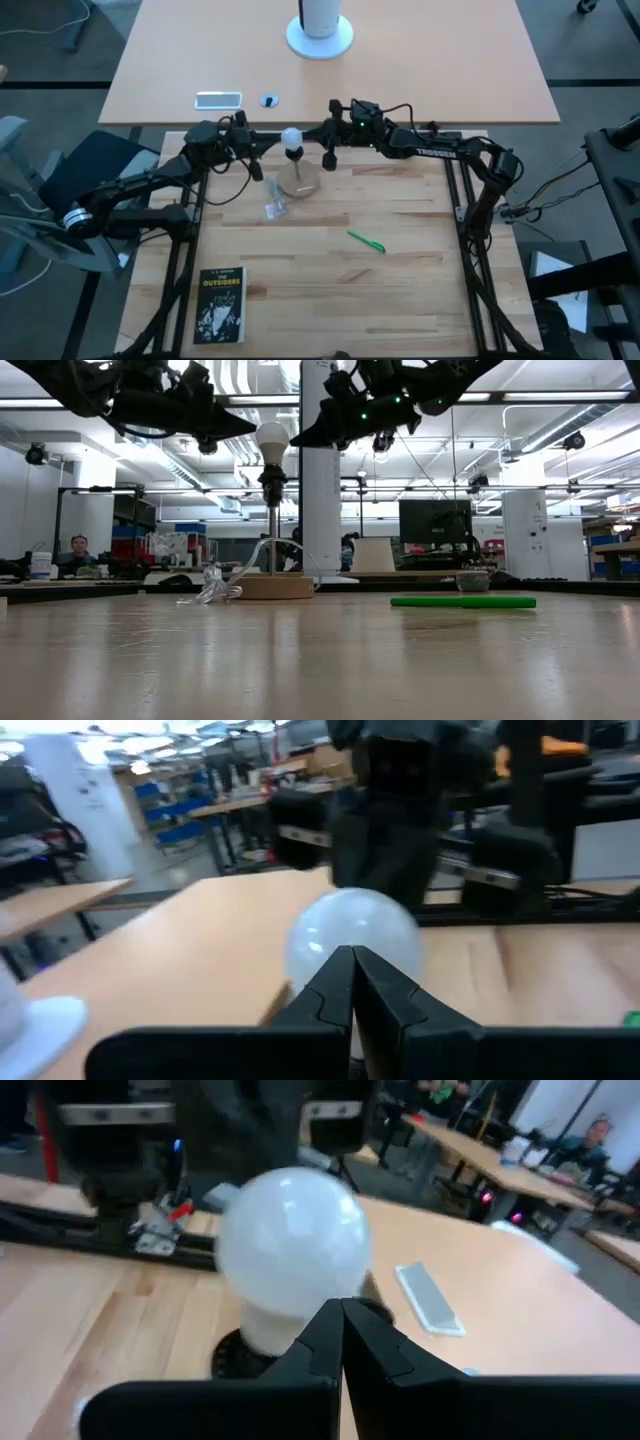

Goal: Screw lightbulb
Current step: Remove the lightbulb from the lamp

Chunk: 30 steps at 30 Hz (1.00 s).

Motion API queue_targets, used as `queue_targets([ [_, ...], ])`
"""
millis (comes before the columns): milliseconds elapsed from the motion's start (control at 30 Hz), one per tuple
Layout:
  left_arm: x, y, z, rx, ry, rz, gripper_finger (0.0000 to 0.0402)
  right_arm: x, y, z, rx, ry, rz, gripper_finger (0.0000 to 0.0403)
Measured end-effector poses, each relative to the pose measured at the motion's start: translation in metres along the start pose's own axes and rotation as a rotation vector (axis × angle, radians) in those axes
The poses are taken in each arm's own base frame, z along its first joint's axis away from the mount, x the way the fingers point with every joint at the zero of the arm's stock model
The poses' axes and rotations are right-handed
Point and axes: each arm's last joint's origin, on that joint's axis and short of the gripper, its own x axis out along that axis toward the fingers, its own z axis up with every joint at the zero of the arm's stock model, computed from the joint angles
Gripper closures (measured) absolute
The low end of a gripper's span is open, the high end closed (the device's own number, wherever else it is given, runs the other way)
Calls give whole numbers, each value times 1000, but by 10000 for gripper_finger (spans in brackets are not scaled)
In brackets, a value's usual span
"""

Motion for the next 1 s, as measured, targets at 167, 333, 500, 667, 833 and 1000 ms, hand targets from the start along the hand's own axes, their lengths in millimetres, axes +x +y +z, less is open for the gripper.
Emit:
queue_targets([
  [167,0,4,-1,33,30,135,401,-14,-1,13,-8,11,-7,403],
  [333,4,5,-6,62,63,158,401,-21,3,20,-42,10,9,403],
  [500,9,5,-11,56,70,120,401,-18,6,17,-49,1,64,403],
  [667,10,4,-11,53,50,87,401,-12,8,9,-47,1,108,403],
  [833,10,3,-10,50,48,84,401,-8,8,6,-48,-1,110,403],
  [1000,11,3,-10,49,44,67,401,-5,7,3,-44,-6,108,403],
])
